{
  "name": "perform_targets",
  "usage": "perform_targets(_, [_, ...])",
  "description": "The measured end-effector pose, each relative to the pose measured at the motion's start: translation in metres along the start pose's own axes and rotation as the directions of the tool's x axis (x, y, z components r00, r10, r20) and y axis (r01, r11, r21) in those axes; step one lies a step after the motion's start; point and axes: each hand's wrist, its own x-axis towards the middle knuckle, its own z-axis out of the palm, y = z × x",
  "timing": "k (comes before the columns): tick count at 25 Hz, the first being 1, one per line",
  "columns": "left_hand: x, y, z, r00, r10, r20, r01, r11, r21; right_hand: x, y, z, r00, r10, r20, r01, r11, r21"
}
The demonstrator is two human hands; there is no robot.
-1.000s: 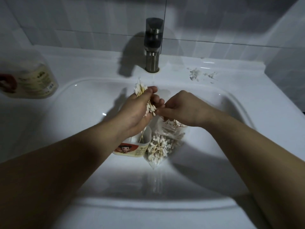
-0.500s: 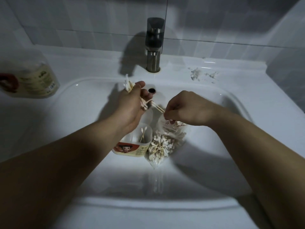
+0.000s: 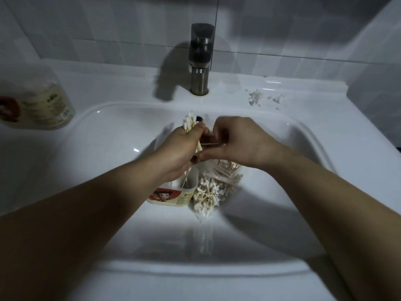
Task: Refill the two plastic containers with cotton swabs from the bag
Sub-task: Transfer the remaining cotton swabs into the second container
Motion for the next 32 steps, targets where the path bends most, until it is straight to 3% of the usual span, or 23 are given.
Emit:
perform_targets(2, [-0.003, 0.003, -0.001, 0.998, -0.020, 0.060, 0.023, 0.999, -0.050, 0.001, 0.002, 0.000, 0.991, -0.123, -0.051, 0.122, 0.992, -0.023])
perform_targets(4, [-0.007, 0.005, 0.000, 0.991, -0.026, 0.131, 0.035, 0.997, -0.068, 0.003, 0.006, 0.005, 0.975, -0.219, 0.049, 0.223, 0.969, -0.104])
perform_targets(6, [-0.006, 0.004, 0.000, 0.984, -0.036, 0.173, 0.046, 0.998, -0.052, 0.005, 0.004, 0.010, 0.963, -0.252, 0.092, 0.264, 0.953, -0.151])
perform_targets(10, [-0.004, 0.004, -0.003, 0.979, -0.047, 0.197, 0.054, 0.998, -0.029, 0.007, 0.001, 0.010, 0.951, -0.310, 0.008, 0.308, 0.941, -0.141])
perform_targets(13, [-0.004, 0.004, -0.004, 0.973, -0.050, 0.223, 0.049, 0.999, 0.009, 0.003, 0.000, 0.011, 0.957, -0.284, 0.066, 0.289, 0.953, -0.088])
perform_targets(17, [-0.003, 0.001, 0.000, 0.974, -0.062, 0.218, 0.056, 0.998, 0.034, 0.005, -0.003, 0.010, 0.963, -0.268, 0.005, 0.268, 0.960, -0.086])
perform_targets(20, [-0.001, 0.001, 0.000, 0.991, -0.048, 0.123, 0.041, 0.998, 0.055, 0.001, -0.003, 0.005, 0.976, -0.214, 0.034, 0.215, 0.976, -0.023])
perform_targets(23, [0.005, -0.001, -0.005, 1.000, -0.029, 0.004, 0.028, 0.994, 0.106, -0.004, -0.003, -0.009, 0.994, -0.056, 0.091, 0.051, 0.997, 0.055])
perform_targets(27, [0.008, 0.000, -0.008, 0.998, -0.025, -0.050, 0.029, 0.996, 0.081, -0.001, -0.002, -0.011, 0.995, 0.037, 0.096, -0.012, 0.967, -0.254])
perform_targets(32, [0.007, -0.003, -0.007, 0.999, -0.034, 0.011, 0.033, 0.994, 0.100, -0.004, -0.003, 0.009, 0.910, 0.134, 0.392, 0.050, 0.903, -0.426])
